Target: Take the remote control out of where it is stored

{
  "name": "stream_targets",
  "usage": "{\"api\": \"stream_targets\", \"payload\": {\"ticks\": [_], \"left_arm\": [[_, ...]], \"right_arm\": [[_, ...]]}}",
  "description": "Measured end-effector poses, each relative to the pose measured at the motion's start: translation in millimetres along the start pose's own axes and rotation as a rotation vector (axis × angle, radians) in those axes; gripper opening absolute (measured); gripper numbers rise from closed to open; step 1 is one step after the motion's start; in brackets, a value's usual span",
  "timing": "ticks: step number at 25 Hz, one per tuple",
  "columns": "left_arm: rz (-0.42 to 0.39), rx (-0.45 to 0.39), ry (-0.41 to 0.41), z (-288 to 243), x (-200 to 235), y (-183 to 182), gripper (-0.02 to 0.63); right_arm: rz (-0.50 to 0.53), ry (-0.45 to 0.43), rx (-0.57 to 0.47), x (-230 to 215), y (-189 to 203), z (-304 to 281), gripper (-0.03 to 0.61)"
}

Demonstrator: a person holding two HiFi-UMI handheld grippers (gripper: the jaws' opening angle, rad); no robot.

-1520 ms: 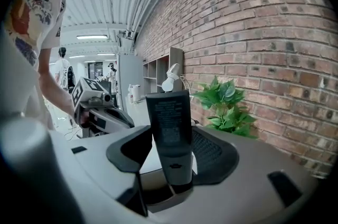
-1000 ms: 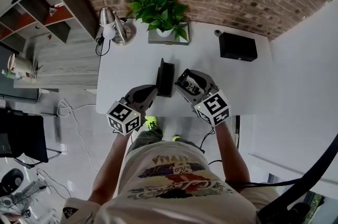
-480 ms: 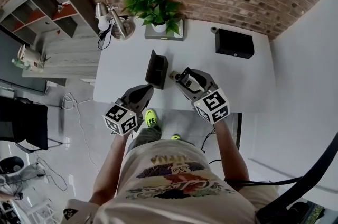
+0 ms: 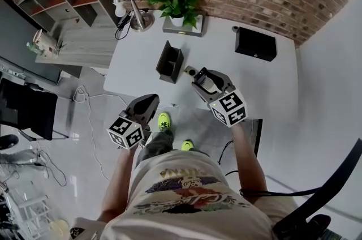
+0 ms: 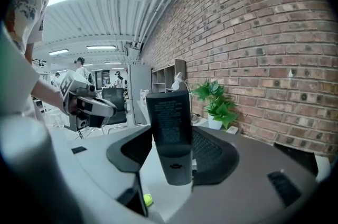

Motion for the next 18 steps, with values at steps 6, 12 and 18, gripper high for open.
{"api": "stream_targets", "payload": {"ticks": [6,12,18], "left_arm": [[0.015,-0.016,-0.023,18.7,-10.1,4.4,0.003],[0.016,-0.04,-0.034,27.5,-6.0,-2.0,0.003],[0.025,-0.043,-0.022,38.4,-0.2,-0.1,0.003]], "right_arm": [[0.042,-0.006,0.027,13.1,5.3,8.6,0.236],[0.03,0.022,0.04,10.5,8.0,9.2,0.235],[0.03,0.052,0.043,20.6,4.1,7.3,0.235]]}}
Point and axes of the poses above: the fingertips, and each gripper's own axes: z backward along the fingers, x to its left, y out of its underside, the point moved 1 cm from there along z, backward along the fingers, and after that the axes turned 12 degrees about -y, right-handed, at the moved point
